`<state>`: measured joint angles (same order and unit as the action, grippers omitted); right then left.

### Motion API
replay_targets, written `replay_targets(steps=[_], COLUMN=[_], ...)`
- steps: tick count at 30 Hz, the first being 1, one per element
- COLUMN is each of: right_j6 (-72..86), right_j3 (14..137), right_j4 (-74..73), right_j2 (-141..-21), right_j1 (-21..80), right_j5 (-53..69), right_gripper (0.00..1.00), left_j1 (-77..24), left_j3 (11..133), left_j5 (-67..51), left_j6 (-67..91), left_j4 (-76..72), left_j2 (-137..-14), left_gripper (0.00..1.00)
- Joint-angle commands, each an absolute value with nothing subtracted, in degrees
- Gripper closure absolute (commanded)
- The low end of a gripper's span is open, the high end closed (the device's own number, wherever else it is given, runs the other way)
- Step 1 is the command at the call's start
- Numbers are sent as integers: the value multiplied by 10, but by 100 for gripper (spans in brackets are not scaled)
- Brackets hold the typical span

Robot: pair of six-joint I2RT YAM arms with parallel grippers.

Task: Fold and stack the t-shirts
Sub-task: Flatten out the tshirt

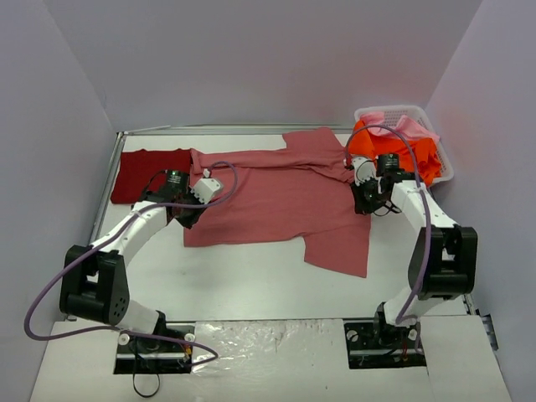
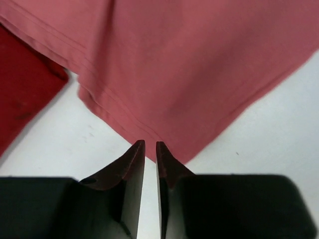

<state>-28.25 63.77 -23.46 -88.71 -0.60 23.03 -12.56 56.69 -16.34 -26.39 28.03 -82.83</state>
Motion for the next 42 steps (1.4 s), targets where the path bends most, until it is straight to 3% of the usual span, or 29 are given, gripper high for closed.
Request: replay_targets(steps=[1, 8, 16, 42], right_j6=[-301, -304, -306, -340], right_j3=[656, 680, 666, 553], right_j4=[-245, -245, -245, -298], right_j2=[-935, -1040, -1069, -954], right_j1=[-4, 32, 44, 44], right_j5=[244, 220, 204, 175], right_gripper=[100, 100, 100, 100], left_j1=[-128, -136, -151, -191], left_j3=[584, 607, 646, 517], left_j5=[-119, -90, -62, -45], left_j6=[-242, -242, -269, -341], left_j4=[186, 150, 188, 301], left_j2=[-831, -893, -984, -925], left_gripper=[86, 92, 92, 97])
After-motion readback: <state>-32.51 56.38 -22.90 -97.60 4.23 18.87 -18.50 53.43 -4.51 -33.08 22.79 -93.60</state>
